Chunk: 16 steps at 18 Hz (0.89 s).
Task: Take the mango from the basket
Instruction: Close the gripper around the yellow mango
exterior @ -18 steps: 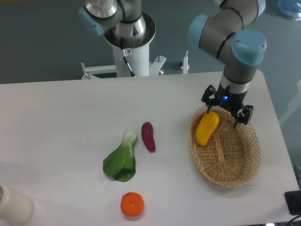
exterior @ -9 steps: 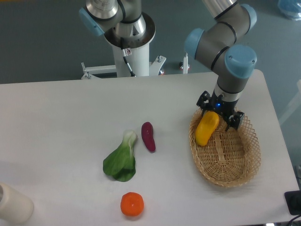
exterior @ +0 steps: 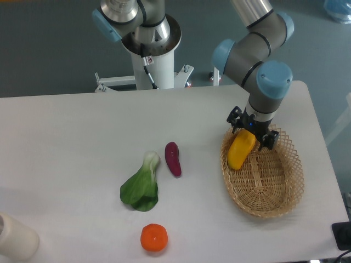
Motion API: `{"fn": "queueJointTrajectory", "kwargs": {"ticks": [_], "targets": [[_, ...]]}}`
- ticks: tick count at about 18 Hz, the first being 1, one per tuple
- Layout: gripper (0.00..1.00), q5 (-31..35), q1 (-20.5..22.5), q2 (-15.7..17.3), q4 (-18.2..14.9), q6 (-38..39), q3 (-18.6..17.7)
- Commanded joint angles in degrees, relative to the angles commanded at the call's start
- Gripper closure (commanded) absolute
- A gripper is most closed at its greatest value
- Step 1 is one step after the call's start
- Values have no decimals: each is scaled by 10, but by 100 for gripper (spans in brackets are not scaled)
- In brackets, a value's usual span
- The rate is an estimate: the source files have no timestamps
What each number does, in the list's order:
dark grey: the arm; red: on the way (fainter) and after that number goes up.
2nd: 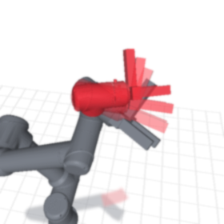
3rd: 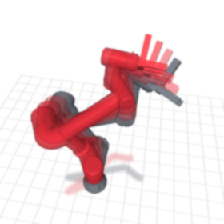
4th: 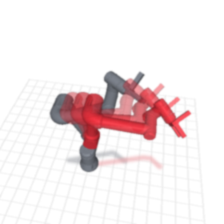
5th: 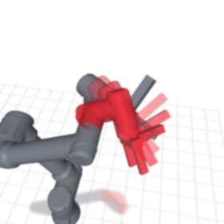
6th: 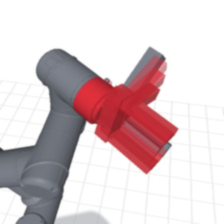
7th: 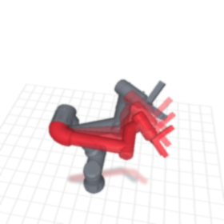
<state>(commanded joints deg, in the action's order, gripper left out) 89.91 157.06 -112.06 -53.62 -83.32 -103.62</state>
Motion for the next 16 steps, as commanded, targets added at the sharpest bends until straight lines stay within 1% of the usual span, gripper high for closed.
{"fn": "queueJointTrajectory", "kwargs": {"ticks": [1,5,10,11,12,13,15,16], "targets": [[0,0,1,0,8,0,-4],[0,0,0,-3,21,0,-12],[0,0,-1,-3,25,1,-14],[0,0,-2,-3,32,1,-14],[2,3,-2,-4,42,1,-16],[8,3,-3,-4,47,1,-18],[23,3,-3,-3,49,1,-20],[29,3,-3,-3,49,1,-20]]}}
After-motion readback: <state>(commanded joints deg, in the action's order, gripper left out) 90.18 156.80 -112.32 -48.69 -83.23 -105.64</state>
